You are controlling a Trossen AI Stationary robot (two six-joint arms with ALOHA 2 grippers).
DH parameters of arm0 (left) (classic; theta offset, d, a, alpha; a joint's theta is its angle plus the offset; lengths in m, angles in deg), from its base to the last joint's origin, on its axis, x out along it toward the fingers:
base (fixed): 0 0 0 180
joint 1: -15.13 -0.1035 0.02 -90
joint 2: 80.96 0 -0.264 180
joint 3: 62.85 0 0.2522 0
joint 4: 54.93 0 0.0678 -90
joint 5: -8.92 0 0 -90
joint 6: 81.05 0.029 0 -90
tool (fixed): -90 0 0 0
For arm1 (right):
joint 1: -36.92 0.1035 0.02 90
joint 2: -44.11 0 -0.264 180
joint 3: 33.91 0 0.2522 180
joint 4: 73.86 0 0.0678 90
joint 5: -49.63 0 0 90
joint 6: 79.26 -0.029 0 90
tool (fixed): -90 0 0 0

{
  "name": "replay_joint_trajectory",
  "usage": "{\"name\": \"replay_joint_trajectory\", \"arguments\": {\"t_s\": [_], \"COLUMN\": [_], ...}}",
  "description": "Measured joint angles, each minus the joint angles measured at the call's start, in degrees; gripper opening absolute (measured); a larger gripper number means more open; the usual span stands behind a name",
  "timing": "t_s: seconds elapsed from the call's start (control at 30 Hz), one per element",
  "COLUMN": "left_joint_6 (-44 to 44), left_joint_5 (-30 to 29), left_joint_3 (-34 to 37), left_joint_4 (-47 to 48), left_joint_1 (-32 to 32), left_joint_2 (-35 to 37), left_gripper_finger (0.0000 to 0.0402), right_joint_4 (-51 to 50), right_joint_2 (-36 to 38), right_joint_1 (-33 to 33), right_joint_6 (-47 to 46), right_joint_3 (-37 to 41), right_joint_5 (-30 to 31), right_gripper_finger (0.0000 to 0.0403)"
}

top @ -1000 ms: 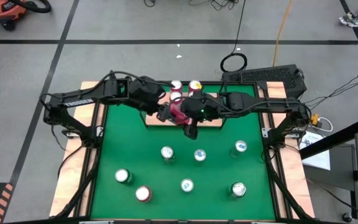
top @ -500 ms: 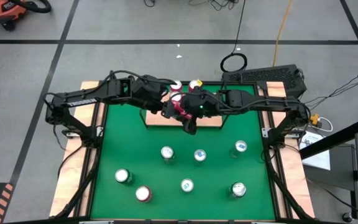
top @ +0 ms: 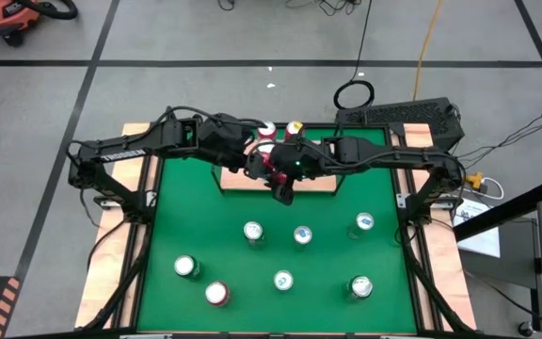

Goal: Place canned beverage on shelf
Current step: Put the red soda can on the shelf aligned with the other left red soda can

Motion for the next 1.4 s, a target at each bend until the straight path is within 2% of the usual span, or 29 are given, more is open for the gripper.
{"name": "replay_joint_trajectory", "arguments": {"t_s": [0.17, 0.43, 0.57, 0.73, 0.97, 1.17, 1.3, 1.4], "left_joint_6": [-0.02, 0.02, -0.11, 1.48, 11.73, 29.07, 39.79, 43.33], "left_joint_5": [-0.02, -0.01, 0.20, 0.72, 1.26, 0.94, 2.80, 4.29], "left_joint_3": [0.02, 0.02, 0.02, 0.11, 0.04, 0.00, 0.00, 0.00], "left_joint_4": [1.12, 1.18, 1.11, -1.39, -4.30, -6.54, -8.39, -8.45], "left_joint_1": [-0.04, -0.04, -0.01, 0.01, 0.01, 0.01, 0.01, -0.37], "left_joint_2": [-0.02, -0.02, -0.02, 0.80, 4.91, 8.16, 8.33, 7.76], "left_gripper_finger": [0.0285, 0.0289, 0.0308, 0.0349, 0.0378, 0.0379, 0.0379, 0.0379], "right_joint_4": [-0.11, 0.37, 0.57, 0.37, 0.52, 1.52, 5.38, 7.20], "right_joint_2": [-0.34, -0.39, -0.36, 1.04, 4.49, 4.84, 3.50, 2.29], "right_joint_1": [-0.59, -0.73, -0.92, -1.96, -5.91, -10.05, -11.80, -12.40], "right_joint_6": [-0.41, -0.15, -0.42, -1.12, -1.65, -0.70, -1.50, -1.86], "right_joint_3": [0.00, 0.00, 0.00, 0.00, 0.00, 0.00, 0.00, 0.00], "right_joint_5": [-0.63, -0.83, -2.17, -5.36, -14.86, -30.27, -41.41, -46.96], "right_gripper_finger": [0.0366, 0.0297, 0.0286, 0.0298, 0.0296, 0.0295, 0.0294, 0.0294]}}
